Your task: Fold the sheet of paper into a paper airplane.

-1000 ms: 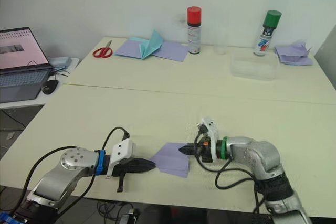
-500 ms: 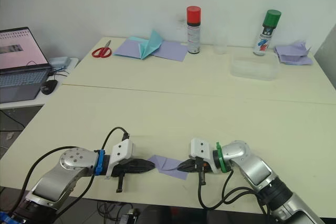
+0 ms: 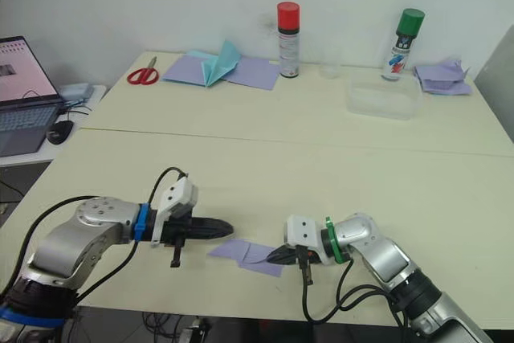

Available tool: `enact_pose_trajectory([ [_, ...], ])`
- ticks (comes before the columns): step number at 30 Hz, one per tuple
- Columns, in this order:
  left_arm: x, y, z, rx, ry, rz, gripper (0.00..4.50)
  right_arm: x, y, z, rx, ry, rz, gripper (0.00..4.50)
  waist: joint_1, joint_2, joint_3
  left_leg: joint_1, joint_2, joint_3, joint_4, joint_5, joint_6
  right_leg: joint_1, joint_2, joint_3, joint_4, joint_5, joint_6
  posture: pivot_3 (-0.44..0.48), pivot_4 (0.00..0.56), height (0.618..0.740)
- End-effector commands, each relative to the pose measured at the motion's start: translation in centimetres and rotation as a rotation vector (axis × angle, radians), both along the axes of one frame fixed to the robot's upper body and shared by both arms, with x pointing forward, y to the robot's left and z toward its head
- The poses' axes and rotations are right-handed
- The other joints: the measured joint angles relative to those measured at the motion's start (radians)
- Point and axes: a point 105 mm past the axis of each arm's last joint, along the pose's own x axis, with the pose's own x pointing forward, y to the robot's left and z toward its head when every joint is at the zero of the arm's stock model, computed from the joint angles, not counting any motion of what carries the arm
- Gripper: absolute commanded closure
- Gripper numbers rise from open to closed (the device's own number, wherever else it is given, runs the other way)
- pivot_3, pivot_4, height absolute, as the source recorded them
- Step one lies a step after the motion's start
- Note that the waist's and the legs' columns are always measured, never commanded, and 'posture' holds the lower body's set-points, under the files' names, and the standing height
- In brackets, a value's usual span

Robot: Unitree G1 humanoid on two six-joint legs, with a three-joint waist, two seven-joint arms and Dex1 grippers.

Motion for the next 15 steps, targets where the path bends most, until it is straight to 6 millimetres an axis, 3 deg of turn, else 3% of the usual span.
enact_pose_trajectory([
  [1, -0.3, -0.7, -1.0, 0.03, -0.002, -0.031, 4.5, 0.2, -0.8, -0.8, -0.048, 0.007, -0.018, 4.47, 0.0, -0.001, 0.001, 0.0, 0.0, 0.0, 0.0, 0.0, 0.0, 0.0, 0.0, 0.0, 0.0, 0.0, 0.0, 0.0, 0.15, 0.74],
  [5, -0.6, -0.2, -4.3, 0.196, -0.036, -0.084, 4.5, 0.2, -0.8, -0.4, -0.04, 0.001, -0.015, 4.47, 0.0, -0.001, 0.002, 0.0, 0.001, -0.001, 0.0, 0.0, 0.0, 0.0, 0.001, 0.0, 0.0, 0.0, -0.001, 0.0, 0.15, 0.74],
  [8, -0.3, 0.1, -5.1, 0.241, -0.053, -0.097, 4.5, 0.0, -0.8, -0.1, -0.025, 0.012, -0.015, 4.47, 0.002, -0.002, 0.001, 0.001, 0.0, -0.001, 0.0, 0.0, 0.0, 0.002, 0.0, 0.0, 0.0, 0.0, -0.001, 0.0, 0.15, 0.74],
  [11, -0.1, 0.2, -5.7, 0.28, -0.071, -0.119, 4.5, -0.5, -1.3, 0.2, -0.031, 0.029, 0.02, 3.84, 0.004, -0.002, 0.001, 0.002, 0.0, -0.001, 0.001, 0.0, 0.0, 0.003, 0.0, 0.0, 0.0, 0.0, -0.001, 0.0, 0.15, 0.74],
  [15, -0.4, 0.3, -6.4, 0.305, -0.075, -0.144, 4.5, -1.7, -2.9, 1.7, -0.051, 0.064, 0.096, 2.4, 0.005, -0.001, 0.001, 0.003, 0.0, -0.001, 0.001, 0.0, 0.0, 0.005, 0.0, 0.0, 0.0, 0.0, 0.0, 0.0, 0.15, 0.74],
])
